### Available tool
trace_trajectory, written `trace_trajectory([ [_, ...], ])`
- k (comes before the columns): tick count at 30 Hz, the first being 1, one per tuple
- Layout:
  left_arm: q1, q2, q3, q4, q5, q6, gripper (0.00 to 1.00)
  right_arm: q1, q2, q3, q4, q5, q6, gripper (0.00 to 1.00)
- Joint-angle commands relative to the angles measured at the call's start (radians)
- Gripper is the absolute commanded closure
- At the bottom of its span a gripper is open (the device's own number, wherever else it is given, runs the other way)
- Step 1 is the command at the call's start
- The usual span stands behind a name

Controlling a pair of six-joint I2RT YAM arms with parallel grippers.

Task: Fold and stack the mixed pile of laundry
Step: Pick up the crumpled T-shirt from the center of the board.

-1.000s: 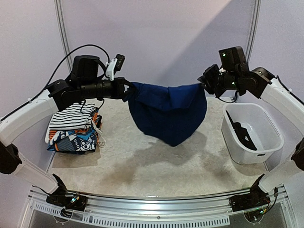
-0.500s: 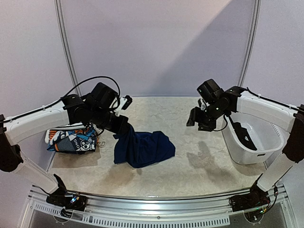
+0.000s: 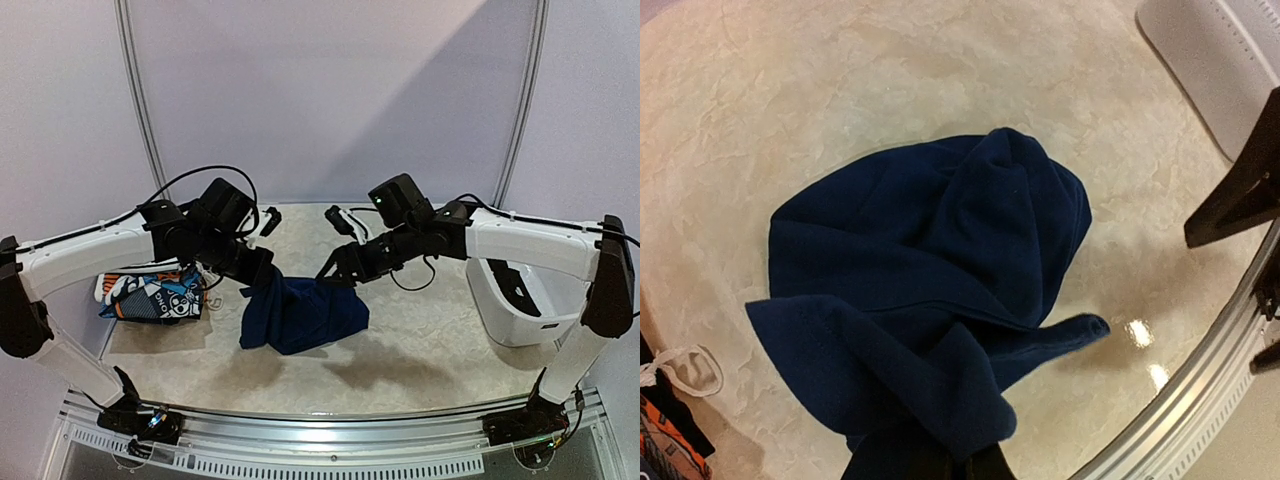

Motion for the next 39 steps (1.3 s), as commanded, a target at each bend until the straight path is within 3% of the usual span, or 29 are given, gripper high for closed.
trace_trajectory([
  [1, -0.011, 0.006, 0.013, 0.006, 0.011, -0.013, 1.0, 0.026, 0.06, -0.006, 0.124, -0.075, -0.038, 0.39],
  [11, -0.011, -0.02, -0.032, 0.01, 0.007, -0.028, 1.0, 0.029, 0.173, -0.001, 0.113, -0.078, -0.064, 0.46],
  [20, -0.011, -0.034, -0.056, 0.011, 0.002, -0.036, 1.0, 0.029, 0.208, -0.015, 0.064, 0.028, -0.104, 0.48],
  [32, -0.011, -0.029, -0.06, 0.015, 0.004, -0.034, 1.0, 0.052, 0.241, -0.025, 0.033, 0.045, -0.123, 0.6],
  [39, -0.009, -0.029, -0.056, 0.007, -0.002, -0.025, 1.0, 0.06, 0.255, -0.019, 0.02, 0.088, -0.127, 0.81],
])
